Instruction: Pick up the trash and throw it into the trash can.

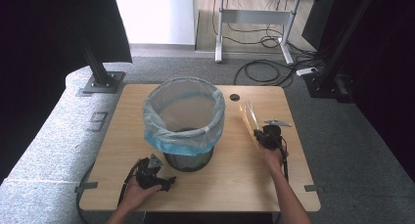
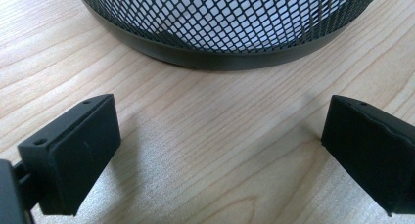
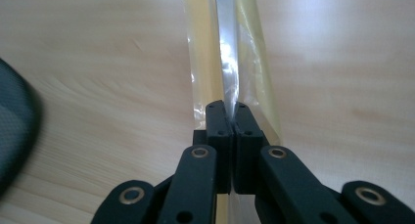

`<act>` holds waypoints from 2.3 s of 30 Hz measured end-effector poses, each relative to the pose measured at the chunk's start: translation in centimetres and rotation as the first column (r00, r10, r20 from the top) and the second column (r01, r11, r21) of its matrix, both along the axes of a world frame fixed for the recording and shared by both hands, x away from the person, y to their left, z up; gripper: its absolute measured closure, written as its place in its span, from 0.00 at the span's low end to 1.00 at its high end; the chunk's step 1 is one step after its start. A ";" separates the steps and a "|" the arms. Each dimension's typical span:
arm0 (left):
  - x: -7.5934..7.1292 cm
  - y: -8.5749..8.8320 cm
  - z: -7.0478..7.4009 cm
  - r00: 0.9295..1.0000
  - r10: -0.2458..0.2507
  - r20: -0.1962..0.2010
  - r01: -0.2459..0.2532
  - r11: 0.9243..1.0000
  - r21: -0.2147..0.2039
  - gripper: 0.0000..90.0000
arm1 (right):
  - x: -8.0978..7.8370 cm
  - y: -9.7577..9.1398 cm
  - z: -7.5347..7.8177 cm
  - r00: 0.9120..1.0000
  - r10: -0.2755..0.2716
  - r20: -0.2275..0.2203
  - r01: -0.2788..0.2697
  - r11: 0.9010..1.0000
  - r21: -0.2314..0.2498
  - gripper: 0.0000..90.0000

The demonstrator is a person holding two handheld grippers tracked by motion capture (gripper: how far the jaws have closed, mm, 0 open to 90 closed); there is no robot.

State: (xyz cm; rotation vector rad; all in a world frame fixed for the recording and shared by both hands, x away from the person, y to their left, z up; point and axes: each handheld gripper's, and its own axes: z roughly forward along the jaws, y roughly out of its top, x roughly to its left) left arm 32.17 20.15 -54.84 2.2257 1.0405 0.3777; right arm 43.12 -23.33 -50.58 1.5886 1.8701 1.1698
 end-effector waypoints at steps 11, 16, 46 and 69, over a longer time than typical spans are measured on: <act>0.0 -0.1 0.0 1.000 0.001 0.000 -0.001 1.000 -0.003 0.01 | -3.8 0.2 9.2 0.961 0.062 0.269 -0.110 0.980 0.166 0.98; 0.0 -0.1 0.0 1.000 0.001 0.000 -0.001 1.000 -0.003 0.01 | -5.2 1.6 13.6 0.927 0.112 0.358 -0.180 0.970 0.164 0.98; 0.1 -0.1 0.0 1.000 -0.008 0.001 0.008 1.000 -0.001 0.01 | -4.3 17.4 22.3 0.829 0.383 0.407 -0.423 0.906 0.009 0.98; 0.1 -0.1 0.0 1.000 -0.008 0.001 0.008 1.000 0.000 0.01 | -6.1 14.1 20.3 0.829 0.314 0.463 -0.287 0.949 -0.130 0.31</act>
